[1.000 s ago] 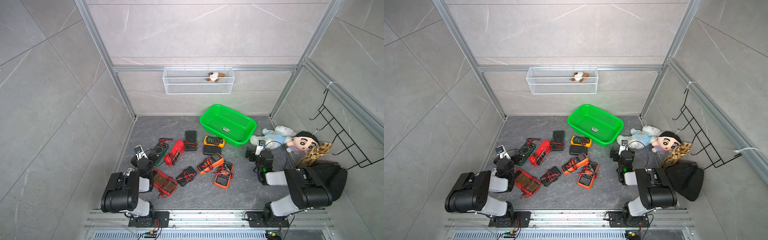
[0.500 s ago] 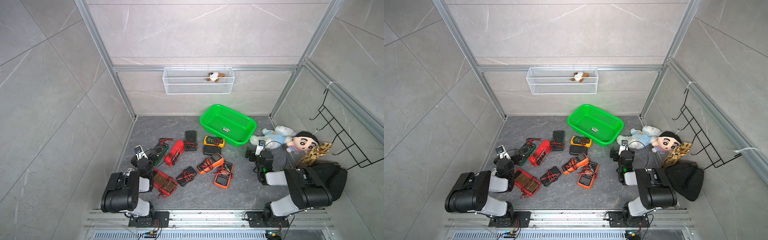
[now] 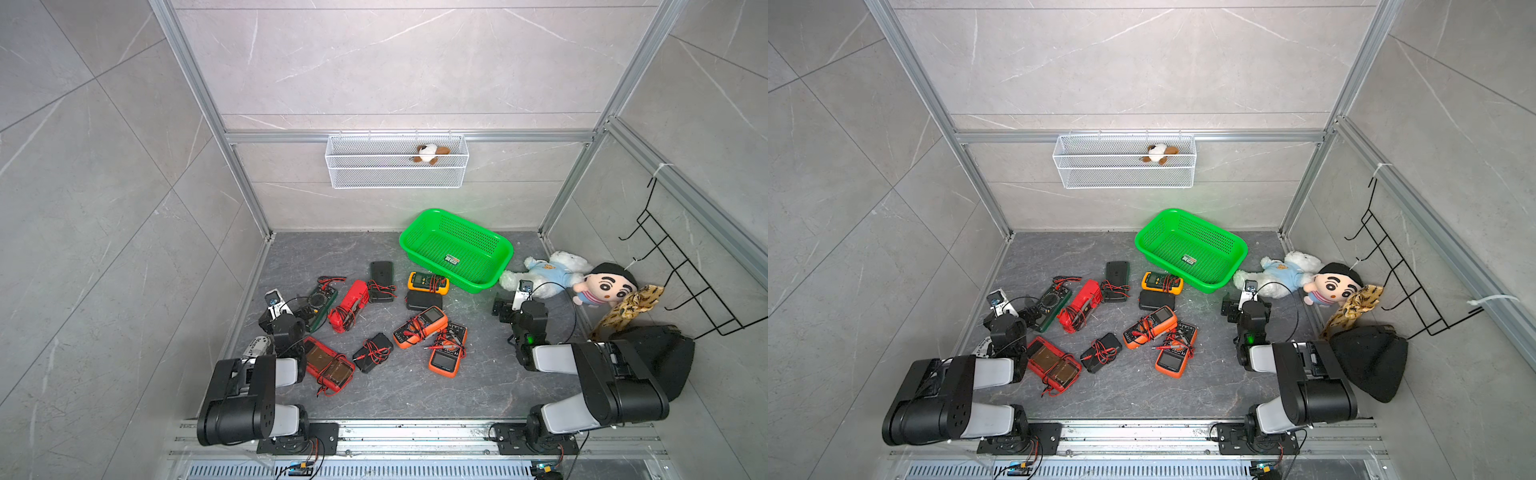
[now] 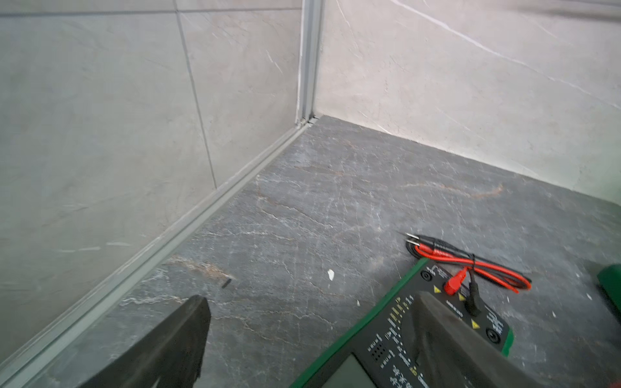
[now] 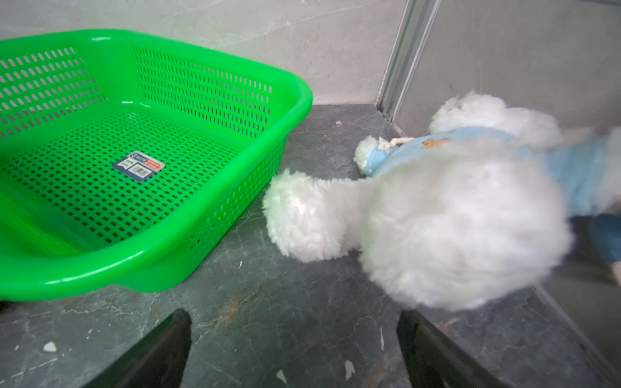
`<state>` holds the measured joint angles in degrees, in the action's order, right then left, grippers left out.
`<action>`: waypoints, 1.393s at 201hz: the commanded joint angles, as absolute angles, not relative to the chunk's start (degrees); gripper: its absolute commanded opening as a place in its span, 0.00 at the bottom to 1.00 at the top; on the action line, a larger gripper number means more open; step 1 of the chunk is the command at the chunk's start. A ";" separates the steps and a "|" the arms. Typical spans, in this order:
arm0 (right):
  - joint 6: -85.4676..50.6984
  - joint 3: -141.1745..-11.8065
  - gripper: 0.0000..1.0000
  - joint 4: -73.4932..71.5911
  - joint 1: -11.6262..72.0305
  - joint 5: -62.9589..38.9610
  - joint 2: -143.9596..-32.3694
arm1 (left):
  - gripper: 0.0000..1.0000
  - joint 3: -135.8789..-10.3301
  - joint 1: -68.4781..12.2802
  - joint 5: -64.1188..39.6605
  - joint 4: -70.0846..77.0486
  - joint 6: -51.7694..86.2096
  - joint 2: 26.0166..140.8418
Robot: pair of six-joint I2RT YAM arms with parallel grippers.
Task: Put the multimeter into the basket
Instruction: Pick up the multimeter from the center of the board.
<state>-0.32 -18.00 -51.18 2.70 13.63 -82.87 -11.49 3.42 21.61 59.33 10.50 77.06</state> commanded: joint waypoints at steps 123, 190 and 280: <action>-8.74 -39.40 1.00 3.59 17.87 28.98 -70.85 | 0.98 -20.13 3.18 17.44 16.31 26.09 46.28; -17.92 -50.87 1.00 23.09 34.01 30.55 -74.50 | 0.98 -21.36 -9.58 20.93 10.02 28.59 43.48; -39.98 -58.82 0.99 42.17 39.11 19.27 -81.21 | 0.98 -27.95 -29.68 26.35 13.55 29.16 60.16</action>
<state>-31.46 -57.89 33.56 38.74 22.83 -80.95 -26.26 -28.64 27.86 10.48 27.99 58.72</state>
